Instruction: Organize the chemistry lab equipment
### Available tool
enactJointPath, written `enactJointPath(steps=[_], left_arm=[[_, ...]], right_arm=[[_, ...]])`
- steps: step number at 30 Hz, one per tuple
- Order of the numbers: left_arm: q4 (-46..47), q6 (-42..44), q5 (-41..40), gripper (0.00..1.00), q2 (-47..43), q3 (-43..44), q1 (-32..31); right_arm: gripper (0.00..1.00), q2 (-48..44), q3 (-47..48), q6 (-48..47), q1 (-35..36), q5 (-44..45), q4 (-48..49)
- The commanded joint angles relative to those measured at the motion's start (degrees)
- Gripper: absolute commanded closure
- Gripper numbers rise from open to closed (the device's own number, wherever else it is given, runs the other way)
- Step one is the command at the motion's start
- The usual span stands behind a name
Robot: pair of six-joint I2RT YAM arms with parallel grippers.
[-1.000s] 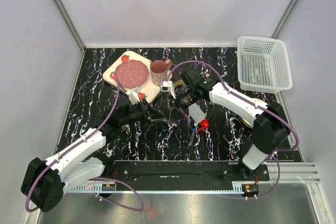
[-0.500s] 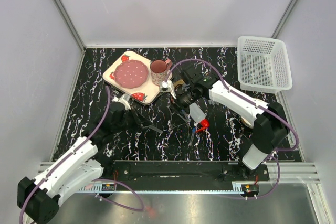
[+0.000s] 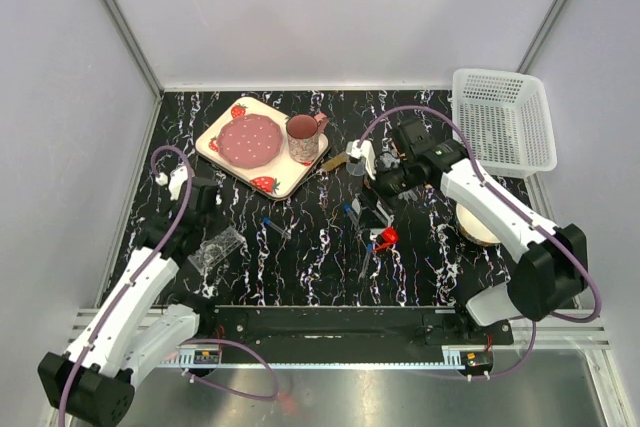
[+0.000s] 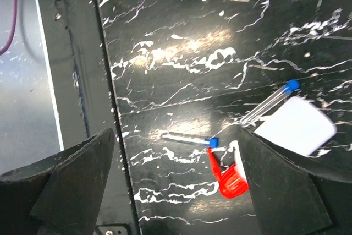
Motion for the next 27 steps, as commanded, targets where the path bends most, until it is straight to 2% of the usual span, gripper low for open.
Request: enactJointPath(steps=[1,5,10,18,27], left_arm=[[1.0,3.6,-9.9,0.99,2.9,2.3,0.5],[2.1,4.4,-15.2,1.0,4.3,1.4,1.2],[3.4,5.9,-17.3,0.99,4.3,0.8,3.2],[9.0,9.9,-13.4,0.99,9.2,-0.6,8.0],[11.8,10.7,-9.1,0.99,14.1,-0.1,9.2]], right_arm=[[0.01,-3.1,-5.2,-0.5,0.1,-3.4,4.0],[0.01,-1.8,-6.4,-0.4,0.0,-6.5,4.6],[0.01,-1.2,-7.2,-0.9,0.0,-7.8,4.6],[0.0,-1.5,-8.3,-1.5,-0.4,-7.7,4.9],[0.01,-1.2,-8.5,-1.7,-0.8,-8.0,4.9]])
